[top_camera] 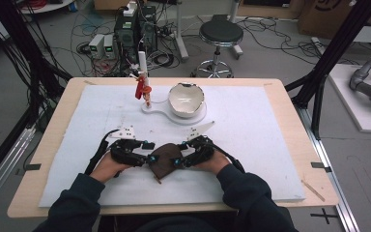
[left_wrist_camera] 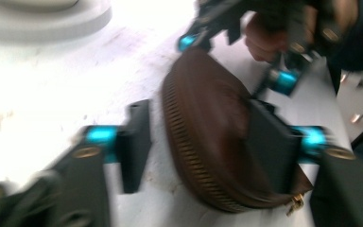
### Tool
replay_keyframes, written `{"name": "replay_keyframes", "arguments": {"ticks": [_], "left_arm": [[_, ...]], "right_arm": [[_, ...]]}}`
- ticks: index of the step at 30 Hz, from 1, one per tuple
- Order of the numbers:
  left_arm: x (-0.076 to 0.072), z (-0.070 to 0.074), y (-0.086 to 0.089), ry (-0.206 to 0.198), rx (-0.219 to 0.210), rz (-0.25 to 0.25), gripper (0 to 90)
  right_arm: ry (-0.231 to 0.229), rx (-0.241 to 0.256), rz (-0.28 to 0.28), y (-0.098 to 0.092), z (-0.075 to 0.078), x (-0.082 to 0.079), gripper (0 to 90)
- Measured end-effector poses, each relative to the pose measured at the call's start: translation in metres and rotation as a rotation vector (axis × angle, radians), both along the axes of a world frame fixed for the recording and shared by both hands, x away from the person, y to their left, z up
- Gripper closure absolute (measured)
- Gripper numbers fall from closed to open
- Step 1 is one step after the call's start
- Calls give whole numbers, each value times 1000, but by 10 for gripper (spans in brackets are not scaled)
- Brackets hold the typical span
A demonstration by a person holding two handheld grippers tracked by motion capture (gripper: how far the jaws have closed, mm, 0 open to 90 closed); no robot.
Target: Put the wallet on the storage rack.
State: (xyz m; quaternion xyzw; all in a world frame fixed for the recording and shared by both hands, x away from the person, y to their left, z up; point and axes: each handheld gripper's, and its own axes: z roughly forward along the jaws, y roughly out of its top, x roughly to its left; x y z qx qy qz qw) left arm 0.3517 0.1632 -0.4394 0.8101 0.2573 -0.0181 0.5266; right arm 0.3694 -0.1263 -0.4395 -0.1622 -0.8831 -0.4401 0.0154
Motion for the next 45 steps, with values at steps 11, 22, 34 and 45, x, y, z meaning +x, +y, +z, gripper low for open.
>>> {"name": "replay_keyframes", "arguments": {"ticks": [11,22,34,45], "left_arm": [[-7,3,-8,35,-57,-147,525],[-9,11,-2,-77,-112,-188,602],[4,25,63,-177,-191,271,391],[8,24,78,-217,-142,445,196]], "right_arm": [[-149,-37,76,3,9,-10,349],[68,121,188,1,0,4,539],[7,202,14,-31,24,18,666],[-198,219,-175,-63,84,67,665]]}}
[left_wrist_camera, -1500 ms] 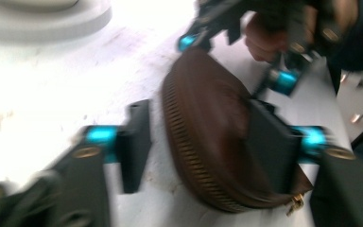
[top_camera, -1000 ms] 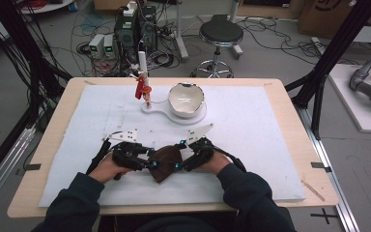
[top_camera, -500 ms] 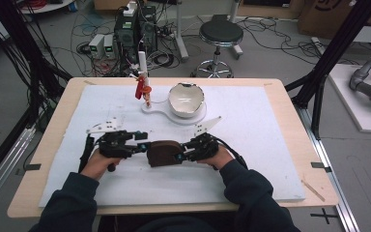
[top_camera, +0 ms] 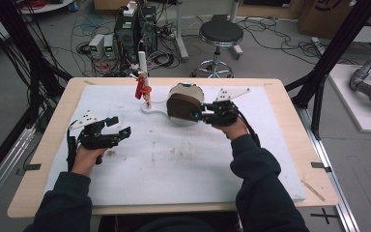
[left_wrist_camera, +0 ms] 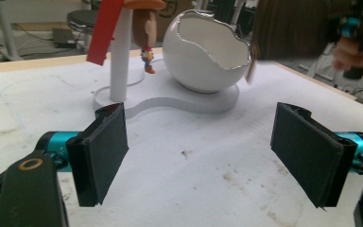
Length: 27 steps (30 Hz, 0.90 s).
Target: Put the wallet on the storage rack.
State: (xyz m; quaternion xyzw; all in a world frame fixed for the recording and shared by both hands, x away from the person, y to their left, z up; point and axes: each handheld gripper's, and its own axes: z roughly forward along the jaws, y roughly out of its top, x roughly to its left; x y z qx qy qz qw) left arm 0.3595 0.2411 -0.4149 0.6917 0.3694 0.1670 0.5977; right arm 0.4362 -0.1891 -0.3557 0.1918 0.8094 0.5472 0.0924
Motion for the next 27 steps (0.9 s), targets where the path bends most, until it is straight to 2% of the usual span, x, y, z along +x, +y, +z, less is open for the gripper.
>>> {"name": "replay_keyframes", "arguments": {"ticks": [3,4,5,6,8,9,11,13,15,16,19,21,23,25,26,27], "left_arm": [[0,0,4,-2,8,7,205],[1,0,6,-1,6,11,207],[1,0,8,0,3,15,207],[1,0,10,1,3,21,207],[1,0,15,1,-4,35,207],[2,0,17,0,-6,39,207],[2,-1,20,4,-12,49,207],[2,-1,22,6,-15,54,207],[3,-2,22,8,-16,54,207],[3,-2,22,9,-11,51,207],[3,-2,21,12,-8,50,209],[3,-2,21,13,-12,50,209],[3,-2,22,15,-13,50,210],[3,-3,21,16,-12,49,211],[3,-3,21,16,-13,48,211],[3,-3,21,16,-12,48,213]], "right_arm": [[-37,-31,-33,0,13,17,665],[-51,-69,-51,2,17,29,665],[-49,-89,-62,3,19,35,664],[-49,-89,-62,3,19,35,664],[-57,-133,-79,4,19,44,665],[-51,-150,-88,5,17,54,664],[-38,-164,-91,6,16,59,664],[-54,-185,-92,8,12,65,664],[-48,-190,-86,12,7,68,663],[-64,-202,-90,14,4,71,662],[-45,-260,-86,20,-10,77,657],[-28,-245,-98,20,-13,79,652],[-38,-247,-97,20,-13,80,648],[-23,-263,-120,20,-15,80,552],[-23,-263,-120,20,-15,80,552],[-8,-251,-144,20,-15,80,520]]}}
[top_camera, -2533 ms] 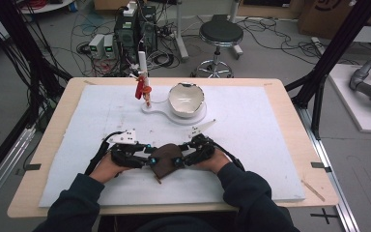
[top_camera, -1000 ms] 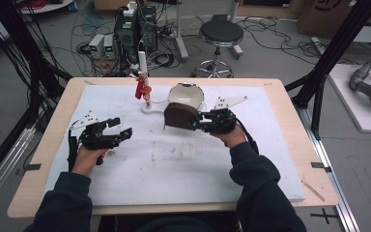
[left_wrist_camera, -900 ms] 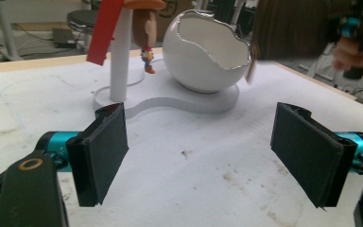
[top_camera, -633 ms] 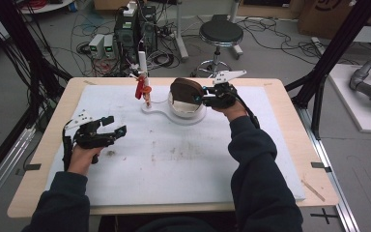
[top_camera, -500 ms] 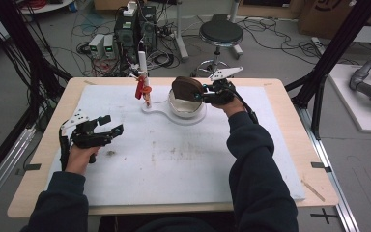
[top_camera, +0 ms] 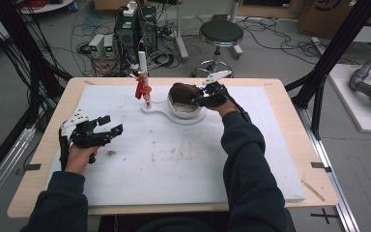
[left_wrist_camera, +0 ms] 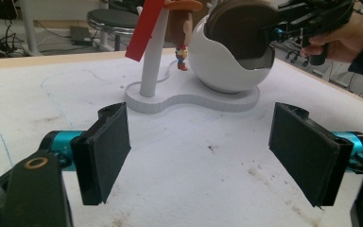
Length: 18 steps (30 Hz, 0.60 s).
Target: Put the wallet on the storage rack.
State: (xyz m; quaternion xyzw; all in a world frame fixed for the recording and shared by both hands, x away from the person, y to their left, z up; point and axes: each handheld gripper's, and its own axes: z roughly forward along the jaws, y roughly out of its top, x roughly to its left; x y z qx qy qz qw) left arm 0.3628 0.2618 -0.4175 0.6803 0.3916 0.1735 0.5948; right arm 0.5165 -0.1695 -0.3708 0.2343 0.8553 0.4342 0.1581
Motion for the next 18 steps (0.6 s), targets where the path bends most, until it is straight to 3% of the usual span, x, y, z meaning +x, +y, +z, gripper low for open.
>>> {"name": "replay_keyframes", "arguments": {"ticks": [1,3,6,7,8,10,11,14,17,18], "left_arm": [[0,0,0,1,-1,-1,213],[0,0,0,2,0,-4,214],[0,0,-1,5,-3,-5,215],[0,0,0,6,0,-5,216],[0,0,-1,7,0,-3,216],[0,0,-1,9,3,-4,216],[0,0,-1,10,6,-2,216],[0,0,0,12,5,-1,216],[0,-1,0,14,4,0,216],[0,0,0,12,6,-1,216]], "right_arm": [[-20,29,-7,-4,3,0,527],[-14,43,-9,-5,5,-1,531],[-25,55,-3,-8,10,-5,610],[-36,33,-14,-9,14,-8,685],[-36,33,-14,-9,14,-8,685],[-40,-24,-38,-7,13,-9,728],[-41,-53,-59,-5,13,-10,720],[-40,-30,-90,-6,17,-12,642],[-26,28,-131,-13,23,-16,527],[22,57,-167,-22,25,-19,445]]}}
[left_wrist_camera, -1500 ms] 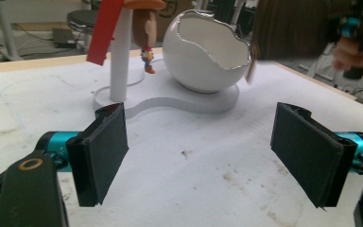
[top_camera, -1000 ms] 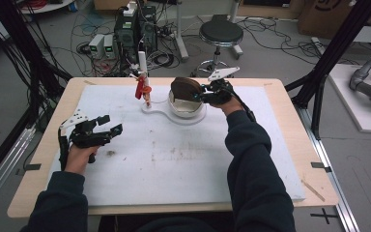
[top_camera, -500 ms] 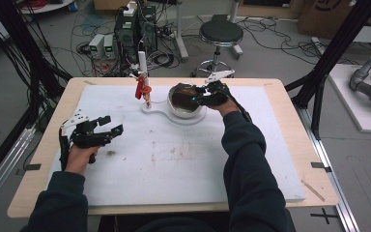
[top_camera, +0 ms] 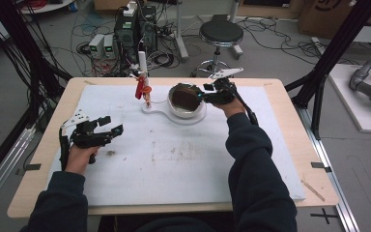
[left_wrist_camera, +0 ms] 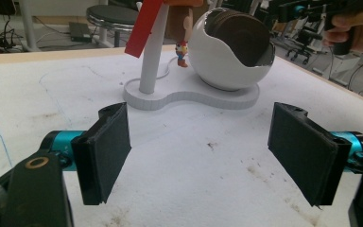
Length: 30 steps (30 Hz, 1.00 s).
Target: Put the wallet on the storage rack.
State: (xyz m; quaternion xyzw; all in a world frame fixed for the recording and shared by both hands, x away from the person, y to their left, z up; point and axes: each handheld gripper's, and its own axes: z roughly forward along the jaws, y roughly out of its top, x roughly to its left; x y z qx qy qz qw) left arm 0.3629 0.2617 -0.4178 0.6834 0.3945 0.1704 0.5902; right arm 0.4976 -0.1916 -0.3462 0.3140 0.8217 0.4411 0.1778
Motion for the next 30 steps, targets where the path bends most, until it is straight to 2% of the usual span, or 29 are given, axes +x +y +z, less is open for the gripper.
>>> {"name": "replay_keyframes", "arguments": {"ticks": [1,2,3,5,6,7,8,9,10,11,12,15,16,18,19,20,23,24,30], "left_arm": [[0,0,0,-3,-2,1,216],[0,0,0,-6,-4,3,216],[0,1,0,-10,-2,5,216],[-1,1,0,-10,0,12,216],[-1,1,0,-11,2,17,213],[-1,1,0,-10,5,23,209],[-1,1,0,-10,5,23,207],[-1,1,0,-10,7,25,207],[0,1,0,-9,7,26,207],[0,1,0,-9,10,26,207],[0,0,-1,-8,15,27,207],[0,0,-1,-2,24,21,207],[0,0,-2,-2,26,18,207],[0,0,-3,-2,31,15,207],[0,0,-3,-4,30,14,207],[0,0,-4,-4,28,15,207],[0,0,-3,-10,26,24,207],[0,0,-3,-15,20,31,207],[0,1,-2,-18,24,41,207]], "right_arm": [[0,0,0,0,0,0,445],[39,21,-7,-5,0,-2,424],[42,32,-22,-18,-2,-8,416],[28,24,-35,-25,-4,-14,399],[53,9,-46,-38,-6,-21,354],[31,23,-53,-45,-8,-28,343],[31,23,-53,-45,-8,-28,343],[34,8,-70,-58,-11,-39,285],[29,11,-80,-64,-14,-46,266],[29,11,-80,-64,-14,-46,266],[18,15,-104,-75,-19,-58,222],[6,2,-140,-93,-31,-83,217],[6,2,-140,-93,-31,-83,217],[-15,-13,-164,-102,-39,-98,215],[-26,-9,-196,-110,-47,-113,214],[-26,-9,-196,-110,-47,-113,214],[-43,13,-234,-119,-55,-130,211],[-44,-5,-237,-121,-57,-137,210],[-53,2,-259,-126,-58,-140,210]]}}
